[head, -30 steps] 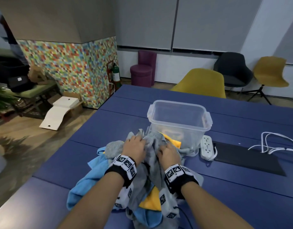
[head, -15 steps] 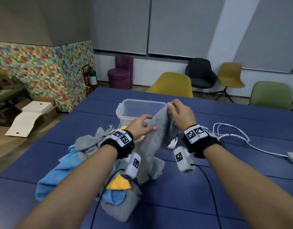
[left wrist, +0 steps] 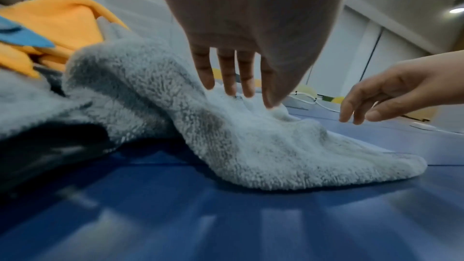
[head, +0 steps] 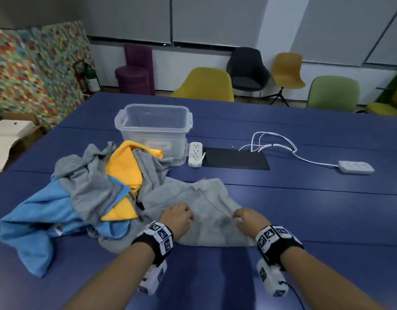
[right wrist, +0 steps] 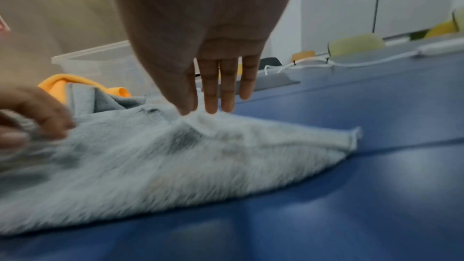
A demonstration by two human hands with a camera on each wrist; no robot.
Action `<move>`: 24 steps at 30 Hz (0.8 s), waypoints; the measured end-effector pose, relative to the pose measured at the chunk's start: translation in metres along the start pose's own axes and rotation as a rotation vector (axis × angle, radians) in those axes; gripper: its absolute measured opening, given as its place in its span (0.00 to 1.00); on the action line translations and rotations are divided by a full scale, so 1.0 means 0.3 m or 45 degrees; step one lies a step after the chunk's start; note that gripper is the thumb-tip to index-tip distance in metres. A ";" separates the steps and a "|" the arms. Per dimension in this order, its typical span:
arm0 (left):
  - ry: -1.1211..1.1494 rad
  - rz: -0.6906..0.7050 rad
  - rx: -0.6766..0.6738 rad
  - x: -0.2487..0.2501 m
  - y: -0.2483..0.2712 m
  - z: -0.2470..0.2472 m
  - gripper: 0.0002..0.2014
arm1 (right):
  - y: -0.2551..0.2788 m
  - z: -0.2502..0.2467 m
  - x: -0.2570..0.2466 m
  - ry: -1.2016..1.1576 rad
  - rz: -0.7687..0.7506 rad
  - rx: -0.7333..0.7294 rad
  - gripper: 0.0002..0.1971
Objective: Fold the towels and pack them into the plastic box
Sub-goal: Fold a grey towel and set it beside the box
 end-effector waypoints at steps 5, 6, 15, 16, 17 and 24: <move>-0.040 0.015 0.152 0.032 -0.022 -0.025 0.18 | -0.058 0.060 -0.046 -0.172 0.060 0.064 0.24; -0.071 0.054 0.155 0.051 -0.040 -0.029 0.19 | -0.073 0.070 -0.047 -0.221 0.108 0.041 0.27; -0.425 0.270 -0.004 0.193 -0.180 -0.017 0.21 | -0.180 0.011 -0.094 -0.435 -0.149 -0.141 0.17; -0.462 0.290 0.021 0.191 -0.196 -0.031 0.19 | -0.181 -0.009 -0.090 -0.451 -0.151 -0.191 0.11; -0.491 0.304 0.048 0.185 -0.207 -0.051 0.19 | -0.180 -0.025 -0.085 -0.438 -0.150 -0.242 0.07; -0.623 0.068 0.251 -0.016 -0.179 -0.301 0.23 | -0.120 -0.191 -0.018 -0.187 -0.039 -0.168 0.11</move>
Point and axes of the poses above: each hand's wrist, its own y-axis away from the middle knuckle, its own z-axis out of the palm, x = y × z, the point moved 7 cm from there along -y, towards the middle knuckle, and after that the axes turned 12 degrees about -z, right-handed, at the moved point
